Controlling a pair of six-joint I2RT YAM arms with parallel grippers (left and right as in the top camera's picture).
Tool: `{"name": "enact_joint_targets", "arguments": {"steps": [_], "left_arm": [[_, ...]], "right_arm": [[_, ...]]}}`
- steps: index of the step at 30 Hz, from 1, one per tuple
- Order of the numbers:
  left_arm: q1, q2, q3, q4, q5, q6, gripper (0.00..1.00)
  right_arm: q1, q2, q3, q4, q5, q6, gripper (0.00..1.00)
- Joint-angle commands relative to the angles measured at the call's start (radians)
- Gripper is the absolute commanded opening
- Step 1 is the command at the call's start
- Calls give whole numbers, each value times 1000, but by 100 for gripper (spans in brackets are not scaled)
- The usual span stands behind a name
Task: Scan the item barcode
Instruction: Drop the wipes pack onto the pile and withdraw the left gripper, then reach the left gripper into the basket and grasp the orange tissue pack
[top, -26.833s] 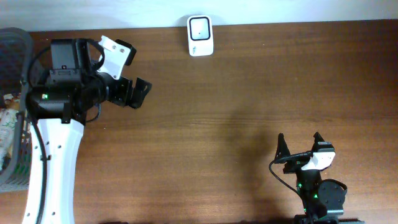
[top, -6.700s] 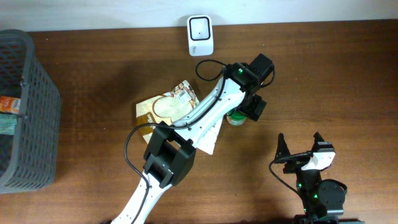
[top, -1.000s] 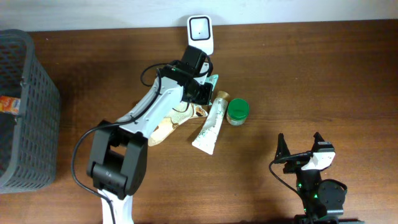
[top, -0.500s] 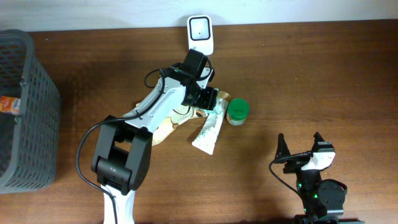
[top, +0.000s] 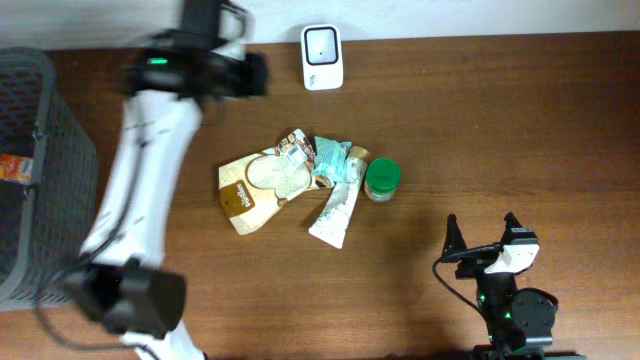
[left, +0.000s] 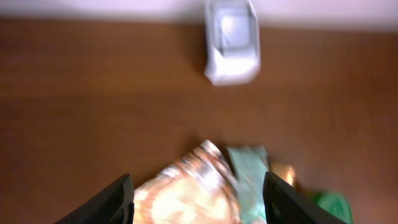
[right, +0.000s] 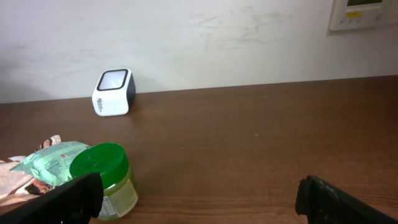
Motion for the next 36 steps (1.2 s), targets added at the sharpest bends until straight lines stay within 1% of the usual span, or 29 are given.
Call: {"name": "enact_joint_targets", "arguments": {"steps": [1, 6, 7, 9, 12, 15, 19, 23, 26, 29, 33, 36], "left_arm": [[211, -156, 29, 6, -50, 0, 62], [453, -182, 28, 1, -175, -143, 64], [495, -176, 26, -2, -182, -169, 65], [607, -145, 25, -30, -196, -258, 66], [687, -92, 25, -42, -196, -296, 69], [742, -21, 25, -58, -200, -296, 70], [784, 79, 25, -60, -205, -296, 69], [810, 176, 25, -52, -259, -295, 69], [823, 245, 25, -44, -304, -293, 71], [830, 283, 25, -6, -302, -243, 74], [832, 342, 25, 76, -301, -129, 75], [833, 377, 25, 126, -301, -121, 73]], "right_arm": [[8, -8, -9, 2, -5, 7, 98], [8, -8, -9, 2, -5, 7, 98], [8, -8, -9, 2, -5, 7, 98], [8, -8, -9, 2, -5, 7, 98], [8, -8, -9, 2, -5, 7, 99], [8, -8, -9, 2, -5, 7, 98], [8, -8, -9, 2, -5, 7, 98], [8, -8, -9, 2, -5, 7, 98], [8, -8, -9, 2, -5, 7, 98], [8, -8, -9, 2, -5, 7, 98], [8, -8, -9, 2, -5, 7, 98], [8, -8, -9, 2, -5, 7, 98]]}}
